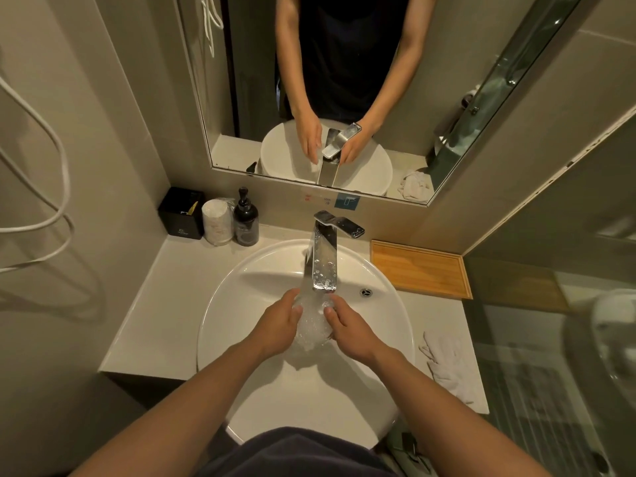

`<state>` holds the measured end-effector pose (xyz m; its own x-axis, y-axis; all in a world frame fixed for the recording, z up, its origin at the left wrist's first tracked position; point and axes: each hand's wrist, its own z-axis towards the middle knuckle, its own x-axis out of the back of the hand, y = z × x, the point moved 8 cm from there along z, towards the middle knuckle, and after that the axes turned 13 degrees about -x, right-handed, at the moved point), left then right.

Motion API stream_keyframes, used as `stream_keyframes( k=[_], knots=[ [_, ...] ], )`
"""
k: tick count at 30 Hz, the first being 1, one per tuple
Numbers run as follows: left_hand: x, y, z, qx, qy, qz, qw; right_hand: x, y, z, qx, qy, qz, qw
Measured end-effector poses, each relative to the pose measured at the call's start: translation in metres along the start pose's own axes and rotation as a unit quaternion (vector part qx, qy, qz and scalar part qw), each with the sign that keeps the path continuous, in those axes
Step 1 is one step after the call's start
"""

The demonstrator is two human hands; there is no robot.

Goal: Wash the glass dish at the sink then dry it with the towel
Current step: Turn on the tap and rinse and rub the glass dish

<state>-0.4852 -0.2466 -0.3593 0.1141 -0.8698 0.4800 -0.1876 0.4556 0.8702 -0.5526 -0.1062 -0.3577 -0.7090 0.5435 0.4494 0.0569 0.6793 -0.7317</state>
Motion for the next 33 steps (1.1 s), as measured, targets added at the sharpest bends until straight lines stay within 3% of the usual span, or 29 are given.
stream_keyframes(
  k=[4,7,11,16,21,27,33],
  knots=[
    [0.006,0.007,0.005,-0.047,0.006,0.060,0.997,0.000,-0.002,-0.002,0.008,0.003,0.000,1.000],
    [0.003,0.000,-0.003,-0.007,0.030,0.011,0.999,-0.002,0.005,-0.001,0.008,0.011,0.016,1.000],
    [-0.004,-0.005,-0.003,0.024,0.000,0.009,1.000,-0.002,0.009,0.001,-0.013,0.010,0.000,1.000],
    [0.005,0.009,0.008,-0.030,0.002,0.053,0.998,0.002,0.000,0.000,0.024,0.009,-0.019,1.000],
    [-0.004,-0.006,-0.002,0.038,-0.003,0.002,0.999,-0.002,0.013,0.002,-0.006,-0.005,0.022,1.000],
    [0.003,0.009,0.007,-0.034,-0.007,0.052,0.998,0.005,0.001,-0.001,0.012,0.006,-0.012,1.000],
    [-0.005,-0.004,-0.006,0.035,0.020,-0.025,0.999,0.001,0.015,0.001,-0.017,0.006,0.028,0.999]
  ],
)
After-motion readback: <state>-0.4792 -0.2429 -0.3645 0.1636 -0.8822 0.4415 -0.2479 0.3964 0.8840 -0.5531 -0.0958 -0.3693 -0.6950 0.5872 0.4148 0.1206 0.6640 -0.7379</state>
